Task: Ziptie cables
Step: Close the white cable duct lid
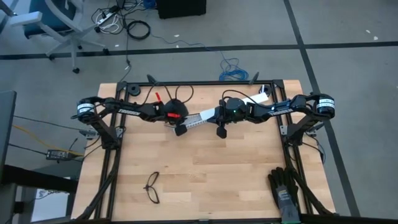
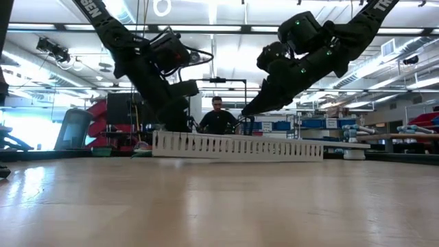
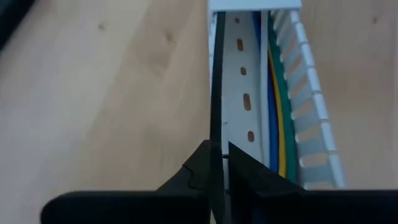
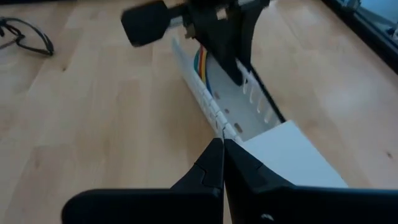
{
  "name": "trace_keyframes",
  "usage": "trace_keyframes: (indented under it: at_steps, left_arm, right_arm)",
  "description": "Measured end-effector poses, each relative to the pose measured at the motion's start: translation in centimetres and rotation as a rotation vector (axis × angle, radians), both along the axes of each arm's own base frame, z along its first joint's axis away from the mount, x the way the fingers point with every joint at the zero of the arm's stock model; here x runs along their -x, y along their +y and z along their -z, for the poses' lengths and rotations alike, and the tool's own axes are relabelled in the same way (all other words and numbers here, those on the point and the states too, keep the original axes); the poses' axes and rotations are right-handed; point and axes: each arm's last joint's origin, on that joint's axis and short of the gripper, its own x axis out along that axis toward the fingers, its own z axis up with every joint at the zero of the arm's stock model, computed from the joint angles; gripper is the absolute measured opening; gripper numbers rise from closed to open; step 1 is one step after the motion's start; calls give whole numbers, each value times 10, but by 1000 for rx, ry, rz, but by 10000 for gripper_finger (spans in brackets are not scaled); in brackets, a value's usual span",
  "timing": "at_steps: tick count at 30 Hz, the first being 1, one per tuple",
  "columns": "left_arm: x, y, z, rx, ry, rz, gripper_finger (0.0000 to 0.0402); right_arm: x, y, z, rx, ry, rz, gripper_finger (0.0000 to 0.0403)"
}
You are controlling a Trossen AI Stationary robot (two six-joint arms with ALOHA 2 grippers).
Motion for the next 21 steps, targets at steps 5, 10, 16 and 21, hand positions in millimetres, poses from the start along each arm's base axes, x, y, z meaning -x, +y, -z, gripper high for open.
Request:
trace_keyframes:
  at_steps: [5, 10, 16, 21]
  left_arm:
    - [-4, 2, -4, -28, -51, -6, 37]
    - [-8, 3, -9, -86, -100, 19, 37]
    - [-7, 3, -8, -75, -91, 27, 37]
    - [-6, 1, -6, -38, -75, 62, 53]
  right_arm:
    - [0, 0, 0, 0, 5, 1, 0]
    - [1, -1, 1, -1, 9, 4, 0]
    - [2, -1, 3, -13, 29, 34, 0]
    - [2, -1, 3, -19, 31, 37, 0]
